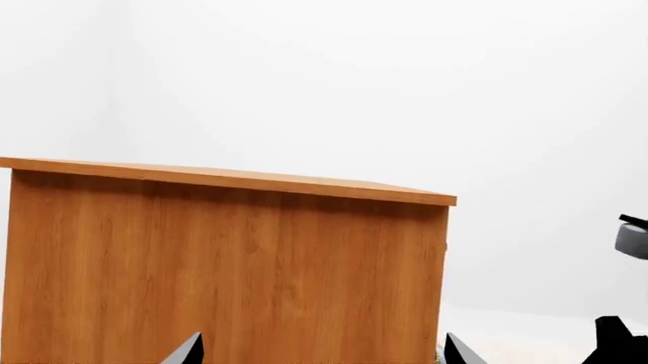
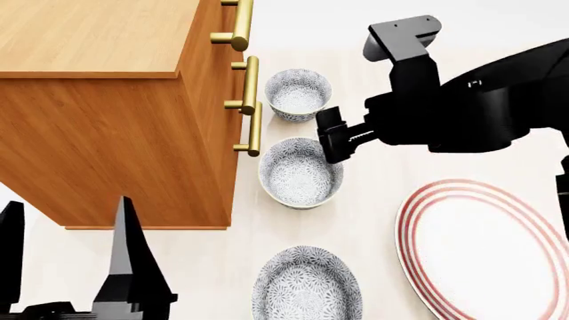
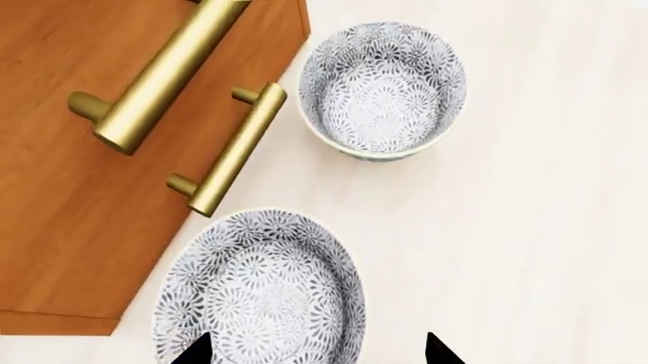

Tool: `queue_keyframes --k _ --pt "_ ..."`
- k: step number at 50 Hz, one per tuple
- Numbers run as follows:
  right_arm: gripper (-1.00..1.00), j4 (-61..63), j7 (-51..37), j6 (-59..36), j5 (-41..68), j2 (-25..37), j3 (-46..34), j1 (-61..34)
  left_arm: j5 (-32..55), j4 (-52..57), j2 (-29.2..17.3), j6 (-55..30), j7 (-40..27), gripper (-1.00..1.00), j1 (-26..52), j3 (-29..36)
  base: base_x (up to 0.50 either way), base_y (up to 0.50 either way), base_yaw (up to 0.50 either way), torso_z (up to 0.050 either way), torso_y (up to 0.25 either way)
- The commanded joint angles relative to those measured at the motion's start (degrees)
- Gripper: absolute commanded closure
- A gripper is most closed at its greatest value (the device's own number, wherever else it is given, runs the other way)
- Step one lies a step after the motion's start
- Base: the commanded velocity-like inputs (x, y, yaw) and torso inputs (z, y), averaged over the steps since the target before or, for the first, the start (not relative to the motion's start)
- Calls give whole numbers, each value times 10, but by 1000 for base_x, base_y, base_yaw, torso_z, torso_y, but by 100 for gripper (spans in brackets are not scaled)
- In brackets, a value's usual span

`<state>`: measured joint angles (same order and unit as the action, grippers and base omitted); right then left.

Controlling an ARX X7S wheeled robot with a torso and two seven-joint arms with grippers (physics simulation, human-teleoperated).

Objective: Put the bowl in the middle on the plate.

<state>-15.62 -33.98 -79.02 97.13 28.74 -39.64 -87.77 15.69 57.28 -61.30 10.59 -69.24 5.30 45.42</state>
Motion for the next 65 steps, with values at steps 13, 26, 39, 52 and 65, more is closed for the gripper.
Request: queue_keyframes --k 13,26,39,52,65 --pt "-100 -84 96 20 -72 -33 -58 3 8 -6 0 5 5 -100 4 3 0 0 0 0 0" --pt "-100 -91 144 18 -103 -34 -91 6 6 -12 4 8 8 -100 4 5 0 0 0 0 0" --pt "-100 -112 170 42 -131 -31 -105 8 8 -14 7 5 10 -100 6 5 0 0 0 0 0" --pt "-100 -130 199 67 -155 -40 -120 14 6 -18 10 4 14 -100 7 7 0 0 0 0 0" --pt "-100 -154 254 105 -197 -53 -148 25 3 -17 15 -1 19 -100 10 10 0 0 0 0 0"
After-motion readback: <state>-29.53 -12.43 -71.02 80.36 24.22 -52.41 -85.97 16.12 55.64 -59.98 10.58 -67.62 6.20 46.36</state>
